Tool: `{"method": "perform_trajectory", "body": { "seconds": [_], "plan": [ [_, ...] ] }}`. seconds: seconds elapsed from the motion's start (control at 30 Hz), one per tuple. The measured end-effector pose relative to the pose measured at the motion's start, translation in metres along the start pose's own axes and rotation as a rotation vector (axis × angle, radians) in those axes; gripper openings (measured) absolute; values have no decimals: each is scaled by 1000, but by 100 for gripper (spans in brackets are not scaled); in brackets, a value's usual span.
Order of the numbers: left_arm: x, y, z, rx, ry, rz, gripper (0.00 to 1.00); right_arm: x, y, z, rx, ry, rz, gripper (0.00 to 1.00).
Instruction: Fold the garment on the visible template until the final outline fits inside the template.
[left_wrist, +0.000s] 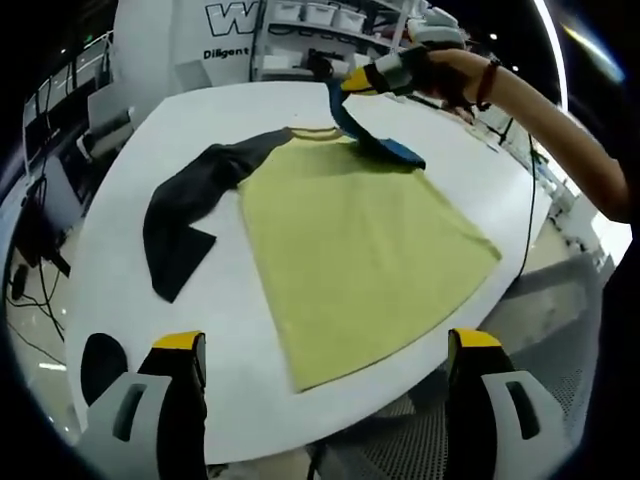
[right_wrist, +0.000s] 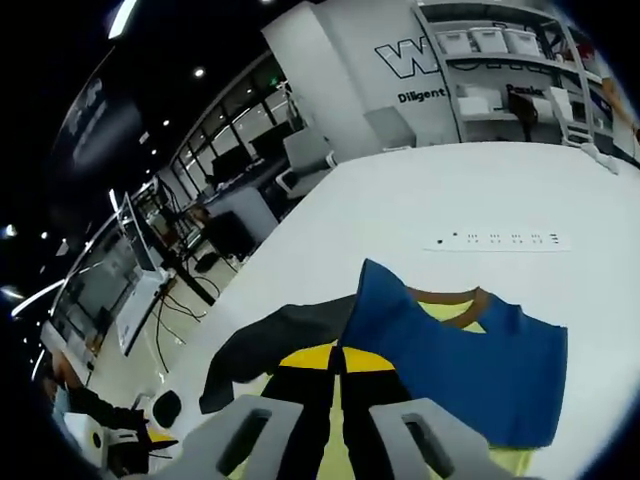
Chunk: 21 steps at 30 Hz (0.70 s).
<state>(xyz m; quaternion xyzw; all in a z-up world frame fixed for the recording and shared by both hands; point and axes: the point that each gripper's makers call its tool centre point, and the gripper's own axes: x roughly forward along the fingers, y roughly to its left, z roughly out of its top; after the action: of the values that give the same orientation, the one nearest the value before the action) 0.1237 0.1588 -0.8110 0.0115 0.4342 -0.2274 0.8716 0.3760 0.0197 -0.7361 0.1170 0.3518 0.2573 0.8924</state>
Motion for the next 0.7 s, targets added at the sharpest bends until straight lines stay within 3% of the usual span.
{"method": "perform_trajectory", "body": {
  "seconds": [0.43, 0.63, 0.7],
  "plan": [
    [-1, 4, -3, 5, 6, 9, 99, 37, 36, -40, -84, 116, 29, 0],
    [-4, 7, -5, 4, 10, 16, 99, 51, 40, -61, -176, 165, 24, 0],
    [-5, 8, -6, 3, 8, 18, 99, 55, 43, -66, -178, 161, 58, 0]
  ]
}}
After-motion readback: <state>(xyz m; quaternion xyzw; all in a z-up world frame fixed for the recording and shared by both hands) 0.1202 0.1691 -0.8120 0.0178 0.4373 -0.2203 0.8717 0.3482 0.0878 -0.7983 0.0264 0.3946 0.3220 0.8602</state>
